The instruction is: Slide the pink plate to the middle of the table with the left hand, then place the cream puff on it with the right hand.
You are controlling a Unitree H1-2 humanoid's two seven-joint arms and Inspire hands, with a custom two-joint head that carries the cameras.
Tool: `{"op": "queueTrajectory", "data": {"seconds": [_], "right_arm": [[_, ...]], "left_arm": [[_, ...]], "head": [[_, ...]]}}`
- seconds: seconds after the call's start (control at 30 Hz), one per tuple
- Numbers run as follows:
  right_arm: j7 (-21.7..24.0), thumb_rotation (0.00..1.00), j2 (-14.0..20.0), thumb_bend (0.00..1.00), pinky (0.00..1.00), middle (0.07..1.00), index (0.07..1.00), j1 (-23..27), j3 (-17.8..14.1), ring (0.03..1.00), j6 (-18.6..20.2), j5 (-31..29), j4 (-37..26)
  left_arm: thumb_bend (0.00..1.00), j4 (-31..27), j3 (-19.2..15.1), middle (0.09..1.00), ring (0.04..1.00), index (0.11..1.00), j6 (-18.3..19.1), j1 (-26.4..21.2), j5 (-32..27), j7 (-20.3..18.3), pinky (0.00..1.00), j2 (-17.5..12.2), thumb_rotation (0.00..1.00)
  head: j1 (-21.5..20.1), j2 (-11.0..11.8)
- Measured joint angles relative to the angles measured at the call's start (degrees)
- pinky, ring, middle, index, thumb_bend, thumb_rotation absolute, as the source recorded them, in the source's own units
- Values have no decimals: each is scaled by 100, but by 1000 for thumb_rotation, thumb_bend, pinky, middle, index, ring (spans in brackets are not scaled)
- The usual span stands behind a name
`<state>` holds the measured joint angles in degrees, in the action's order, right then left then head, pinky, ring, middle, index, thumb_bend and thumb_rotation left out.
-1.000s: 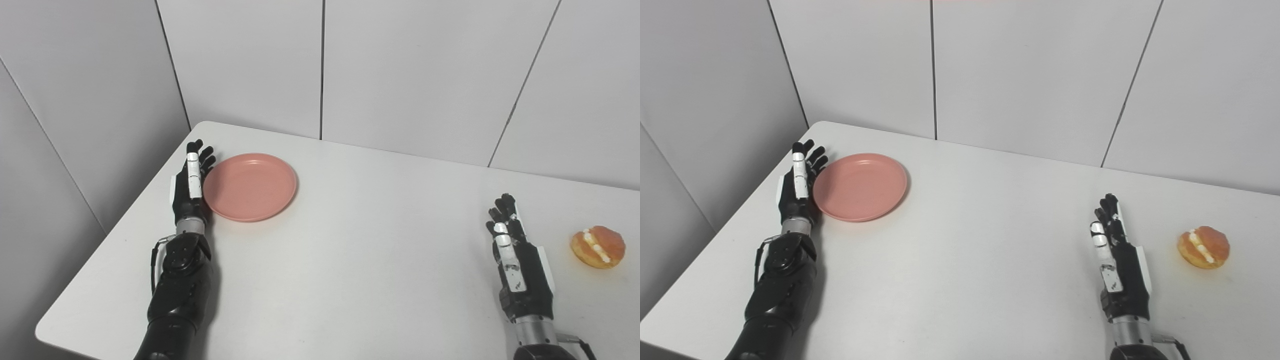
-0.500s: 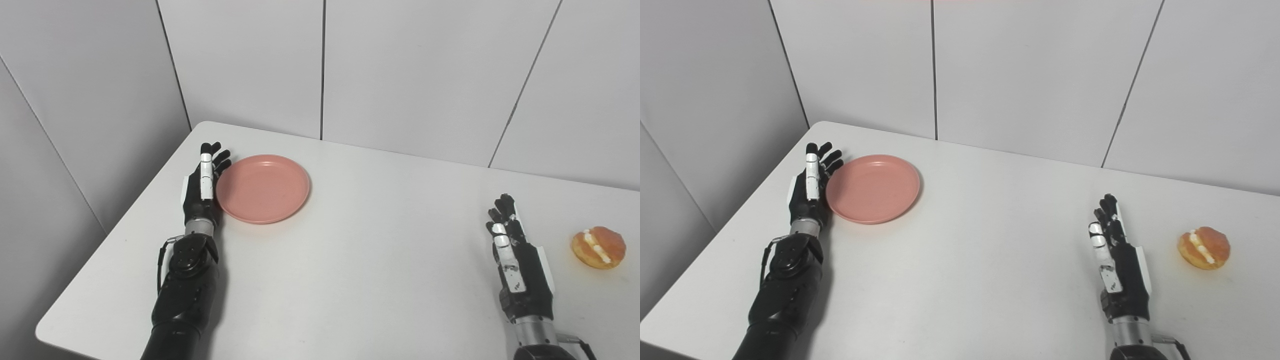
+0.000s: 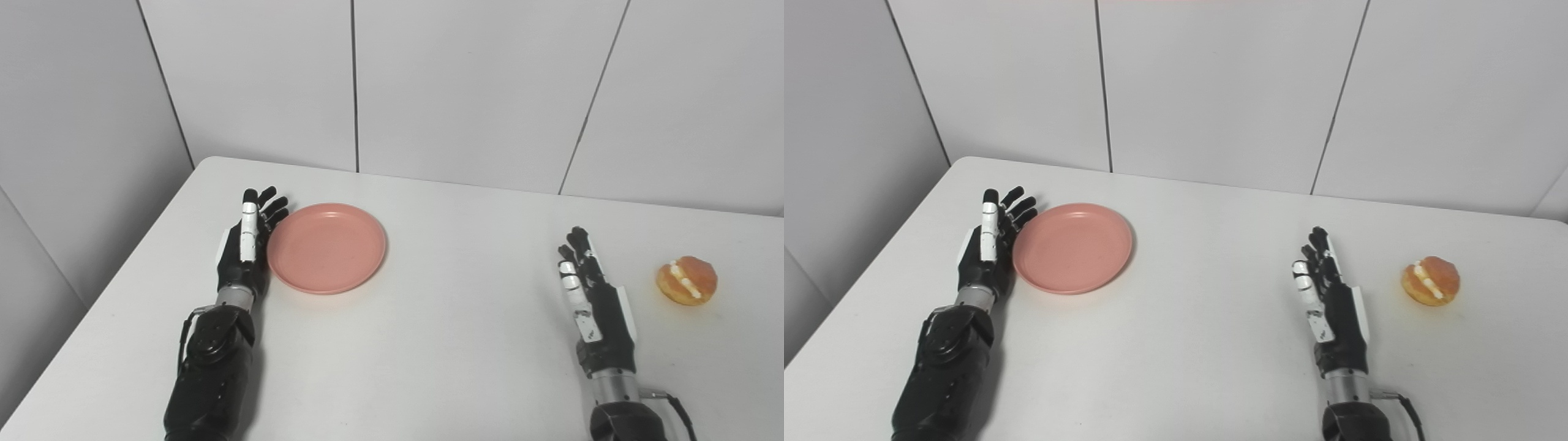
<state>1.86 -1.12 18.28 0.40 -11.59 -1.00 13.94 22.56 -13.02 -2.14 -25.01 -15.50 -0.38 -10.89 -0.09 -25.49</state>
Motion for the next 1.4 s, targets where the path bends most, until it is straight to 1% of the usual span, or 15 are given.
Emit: {"op": "queueTrajectory", "data": {"seconds": [0.03,0.07,0.1,0.17,0.2,0.3,0.5,0.67,0.77,0.87,1.0,1.03,1.07,1.3,1.4], "right_arm": [[-30,755,-53,617,957,960,943,-15,4,950,23,15,-21],[-64,764,-103,615,957,961,943,-21,23,951,26,41,-25],[-102,817,-138,615,958,965,949,-19,51,954,28,79,-22],[-168,870,-155,615,962,970,956,-15,136,960,38,264,-16],[-176,902,-153,607,973,978,967,-12,183,965,48,351,-15],[-175,935,-143,578,986,996,995,-4,290,972,100,511,-16],[-185,928,-155,593,956,975,978,-5,309,953,238,530,-54],[-214,945,-158,618,975,977,981,-7,310,960,270,574,-60],[-216,946,-158,626,972,977,980,-5,310,961,269,596,-52],[-235,942,-163,611,970,979,982,2,310,966,268,599,-43],[-247,933,-163,593,984,989,989,8,309,976,267,589,-26],[-247,933,-163,596,982,991,991,12,309,976,267,588,-9],[-247,933,-165,597,983,994,995,18,310,979,267,588,4],[-176,926,-169,594,1000,1000,1000,84,321,998,266,458,97],[-172,929,-170,599,999,1000,1000,85,321,990,266,453,97]], "left_arm": [[778,-14,14,857,875,856,13,6,0,-30,891,0,1000],[773,-62,21,858,876,857,62,22,0,-56,893,0,1000],[762,-140,40,863,882,859,127,49,0,-68,909,4,1000],[748,-249,70,874,892,866,159,113,-41,-105,924,43,1000],[742,-311,72,879,896,870,211,143,-72,-143,929,66,1000],[739,-420,144,872,885,865,276,214,-111,-255,903,97,1000],[739,-654,338,873,893,867,361,341,-106,-398,915,167,1000],[746,-838,566,884,910,876,369,469,-53,-505,934,276,1000],[741,-1004,636,890,914,877,434,554,-56,-513,936,401,1000],[726,-1126,719,903,919,892,519,612,-56,-540,937,452,1000],[723,-1168,780,914,930,899,522,653,-59,-667,938,472,1000],[721,-1169,794,913,931,899,522,655,-55,-685,938,470,1000],[717,-1173,814,914,930,901,522,662,-50,-692,937,468,1000],[678,-1266,944,909,912,908,521,762,-8,-758,923,497,1000],[702,-1328,996,912,920,916,522,809,29,-760,937,563,1000]], "head": [[-226,-26],[-229,-26],[-437,-35],[-439,-35],[-570,-44],[-633,-88],[-633,-149],[-668,-141],[-703,-123],[-835,-123],[-835,-123],[-1018,-114],[-1063,-123],[-1090,-141],[-1169,-158]]}}
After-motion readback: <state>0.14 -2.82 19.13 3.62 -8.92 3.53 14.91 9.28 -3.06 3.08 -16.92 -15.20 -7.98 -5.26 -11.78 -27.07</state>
